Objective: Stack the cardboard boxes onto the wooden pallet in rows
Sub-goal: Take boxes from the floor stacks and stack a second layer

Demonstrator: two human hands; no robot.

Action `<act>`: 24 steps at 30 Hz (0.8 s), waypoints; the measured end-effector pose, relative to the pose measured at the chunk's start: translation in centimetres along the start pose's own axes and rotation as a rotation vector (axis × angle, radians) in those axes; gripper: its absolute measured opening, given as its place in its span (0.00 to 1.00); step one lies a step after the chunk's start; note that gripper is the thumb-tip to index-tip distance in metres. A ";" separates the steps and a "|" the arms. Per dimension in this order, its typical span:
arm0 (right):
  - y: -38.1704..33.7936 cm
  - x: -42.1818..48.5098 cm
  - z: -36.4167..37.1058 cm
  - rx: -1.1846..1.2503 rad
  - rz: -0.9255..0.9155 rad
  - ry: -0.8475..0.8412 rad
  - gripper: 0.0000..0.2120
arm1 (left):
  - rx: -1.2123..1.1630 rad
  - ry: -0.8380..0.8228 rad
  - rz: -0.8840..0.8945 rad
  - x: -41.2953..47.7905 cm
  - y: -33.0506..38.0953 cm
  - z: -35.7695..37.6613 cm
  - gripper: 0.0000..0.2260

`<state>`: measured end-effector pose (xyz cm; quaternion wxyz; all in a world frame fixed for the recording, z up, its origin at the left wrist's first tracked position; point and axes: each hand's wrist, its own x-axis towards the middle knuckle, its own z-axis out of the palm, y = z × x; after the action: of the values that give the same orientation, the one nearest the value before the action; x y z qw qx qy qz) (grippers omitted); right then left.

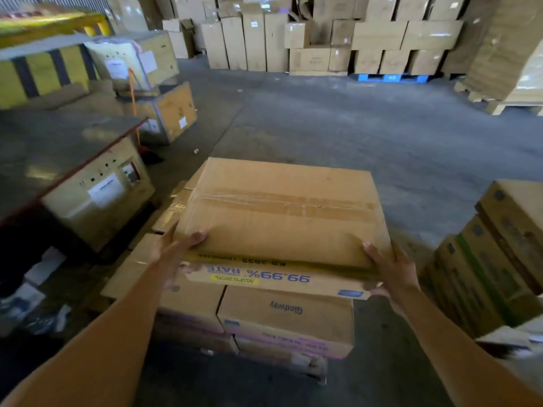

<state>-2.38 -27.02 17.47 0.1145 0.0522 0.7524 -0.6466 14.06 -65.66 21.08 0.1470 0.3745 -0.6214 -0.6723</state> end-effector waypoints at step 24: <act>16.0 0.3 27.9 -0.127 0.298 0.254 0.37 | 0.002 -0.112 -0.295 24.2 -17.3 -18.4 0.35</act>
<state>3.85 -51.99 -1.84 0.1160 0.2367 0.7841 -0.5619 14.91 -91.86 -2.08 0.0115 0.4236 -0.5676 -0.7059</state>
